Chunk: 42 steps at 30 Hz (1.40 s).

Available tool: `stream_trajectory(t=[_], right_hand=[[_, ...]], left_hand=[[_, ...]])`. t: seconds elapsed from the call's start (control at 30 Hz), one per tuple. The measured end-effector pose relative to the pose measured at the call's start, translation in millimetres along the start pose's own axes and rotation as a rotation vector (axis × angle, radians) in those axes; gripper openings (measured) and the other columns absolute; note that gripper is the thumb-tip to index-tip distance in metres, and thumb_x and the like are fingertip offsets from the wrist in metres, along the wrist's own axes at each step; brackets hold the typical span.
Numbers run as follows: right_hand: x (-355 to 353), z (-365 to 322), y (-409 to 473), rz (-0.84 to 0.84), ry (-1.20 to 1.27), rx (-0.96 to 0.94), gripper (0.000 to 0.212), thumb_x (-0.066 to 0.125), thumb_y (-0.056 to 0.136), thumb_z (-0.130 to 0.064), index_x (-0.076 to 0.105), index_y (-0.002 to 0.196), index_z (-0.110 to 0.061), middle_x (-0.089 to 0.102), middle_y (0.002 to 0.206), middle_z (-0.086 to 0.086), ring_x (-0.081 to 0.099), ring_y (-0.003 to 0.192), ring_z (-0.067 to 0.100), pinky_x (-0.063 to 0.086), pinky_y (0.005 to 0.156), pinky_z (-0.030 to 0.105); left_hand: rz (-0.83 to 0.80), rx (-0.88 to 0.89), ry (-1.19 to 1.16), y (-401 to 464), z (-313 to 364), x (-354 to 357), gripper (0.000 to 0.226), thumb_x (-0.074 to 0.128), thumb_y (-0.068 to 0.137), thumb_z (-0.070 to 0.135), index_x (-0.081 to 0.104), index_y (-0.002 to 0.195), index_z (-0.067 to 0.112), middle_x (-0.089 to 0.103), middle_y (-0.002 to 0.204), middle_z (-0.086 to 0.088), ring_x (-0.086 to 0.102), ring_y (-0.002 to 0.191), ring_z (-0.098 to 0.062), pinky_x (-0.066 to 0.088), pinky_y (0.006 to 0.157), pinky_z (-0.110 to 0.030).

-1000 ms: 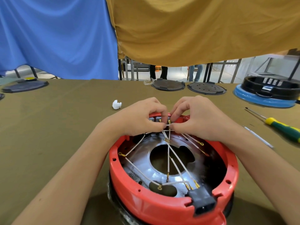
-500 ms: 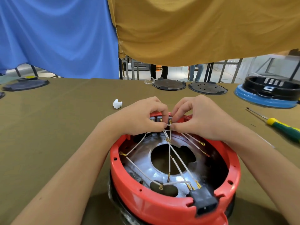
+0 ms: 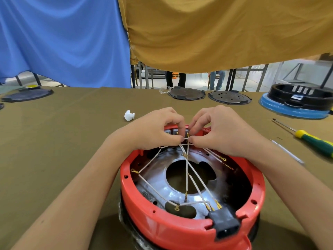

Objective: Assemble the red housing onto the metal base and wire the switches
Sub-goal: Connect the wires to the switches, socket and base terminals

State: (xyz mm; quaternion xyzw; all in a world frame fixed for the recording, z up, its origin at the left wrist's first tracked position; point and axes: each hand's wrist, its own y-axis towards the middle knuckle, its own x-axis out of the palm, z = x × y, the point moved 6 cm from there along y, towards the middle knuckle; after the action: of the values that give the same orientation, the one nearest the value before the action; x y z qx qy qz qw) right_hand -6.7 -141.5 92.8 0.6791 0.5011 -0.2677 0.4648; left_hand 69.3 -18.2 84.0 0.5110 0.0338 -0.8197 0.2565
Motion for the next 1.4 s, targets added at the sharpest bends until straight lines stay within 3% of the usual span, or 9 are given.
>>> stream_trajectory(t=[0.1, 0.17, 0.33, 0.5, 0.73, 0.87, 1.17, 1.27, 1.4], right_hand=[[-2, 0, -1, 0.028, -0.019, 0.006, 0.006, 0.081, 0.071, -0.027, 0.077, 0.075, -0.030, 0.067, 0.089, -0.017, 0.062, 0.083, 0.000, 0.050, 0.072, 0.016], [-3, 1, -1, 0.052, -0.061, 0.013, 0.021, 0.080, 0.071, -0.034, 0.074, 0.090, -0.027, 0.066, 0.095, -0.013, 0.061, 0.090, 0.005, 0.052, 0.079, 0.028], [5, 2, -2, -0.056, -0.080, 0.064, 0.051, 0.072, 0.079, -0.040, 0.062, 0.126, -0.025, 0.067, 0.111, -0.011, 0.062, 0.094, 0.006, 0.049, 0.081, 0.021], [5, 0, -1, -0.069, -0.095, 0.065, 0.026, 0.069, 0.079, -0.041, 0.072, 0.102, -0.030, 0.068, 0.076, -0.012, 0.061, 0.067, 0.002, 0.052, 0.062, 0.026], [6, 1, 3, -0.077, -0.155, 0.064, 0.030, 0.066, 0.081, -0.048, 0.070, 0.104, -0.029, 0.070, 0.091, -0.010, 0.062, 0.073, 0.004, 0.046, 0.060, 0.024], [5, 0, -1, -0.052, -0.130, 0.031, 0.033, 0.067, 0.084, -0.044, 0.065, 0.113, -0.029, 0.068, 0.102, -0.012, 0.062, 0.084, 0.007, 0.050, 0.074, 0.028], [1, -14, -5, 0.000, -0.213, -0.052, 0.011, 0.071, 0.082, -0.037, 0.073, 0.085, -0.026, 0.061, 0.094, -0.012, 0.059, 0.084, 0.010, 0.049, 0.082, 0.034], [2, -18, -4, -0.012, -0.287, -0.077, 0.015, 0.066, 0.084, -0.035, 0.076, 0.086, -0.024, 0.063, 0.096, -0.011, 0.059, 0.082, 0.011, 0.050, 0.081, 0.034], [3, -21, -5, -0.029, -0.282, -0.101, 0.015, 0.066, 0.085, -0.034, 0.077, 0.084, -0.022, 0.063, 0.099, -0.012, 0.059, 0.087, 0.011, 0.050, 0.082, 0.035]], left_hand=[[0.004, -0.002, 0.001, 0, 0, 0, 0.012, 0.071, 0.087, 0.029, 0.066, 0.081, 0.037, 0.055, 0.109, 0.011, 0.057, 0.098, -0.006, 0.046, 0.096, -0.038], [0.008, 0.000, 0.005, 0, 0, 0, 0.012, 0.071, 0.088, 0.029, 0.066, 0.081, 0.037, 0.055, 0.108, 0.009, 0.057, 0.097, -0.007, 0.046, 0.095, -0.039], [0.024, 0.016, 0.034, 0, 0, -1, 0.009, 0.070, 0.089, 0.030, 0.064, 0.085, 0.036, 0.055, 0.107, 0.009, 0.056, 0.098, -0.009, 0.045, 0.095, -0.039], [0.041, 0.049, 0.048, 0, 1, 0, 0.011, 0.070, 0.090, 0.027, 0.061, 0.095, 0.029, 0.055, 0.103, 0.009, 0.054, 0.098, -0.002, 0.045, 0.093, -0.032], [0.035, 0.034, 0.054, 2, 1, 0, 0.014, 0.067, 0.093, 0.025, 0.057, 0.101, 0.027, 0.057, 0.106, 0.007, 0.054, 0.095, 0.003, 0.047, 0.093, -0.035], [0.068, 0.002, 0.025, 0, -2, -2, 0.018, 0.071, 0.089, 0.028, 0.057, 0.102, 0.029, 0.063, 0.102, 0.012, 0.060, 0.093, 0.000, 0.051, 0.089, -0.033], [0.035, 0.011, 0.109, 1, 2, -1, 0.003, 0.070, 0.090, 0.029, 0.069, 0.088, 0.031, 0.057, 0.108, 0.007, 0.058, 0.100, -0.012, 0.045, 0.094, -0.040], [0.051, 0.016, 0.099, 1, 1, -2, 0.006, 0.070, 0.090, 0.028, 0.069, 0.096, 0.028, 0.060, 0.108, 0.007, 0.059, 0.101, -0.011, 0.047, 0.094, -0.037], [0.055, -0.008, 0.056, 1, -3, -1, 0.037, 0.071, 0.089, 0.031, 0.057, 0.124, 0.029, 0.061, 0.116, 0.013, 0.059, 0.105, -0.005, 0.047, 0.092, -0.023]])
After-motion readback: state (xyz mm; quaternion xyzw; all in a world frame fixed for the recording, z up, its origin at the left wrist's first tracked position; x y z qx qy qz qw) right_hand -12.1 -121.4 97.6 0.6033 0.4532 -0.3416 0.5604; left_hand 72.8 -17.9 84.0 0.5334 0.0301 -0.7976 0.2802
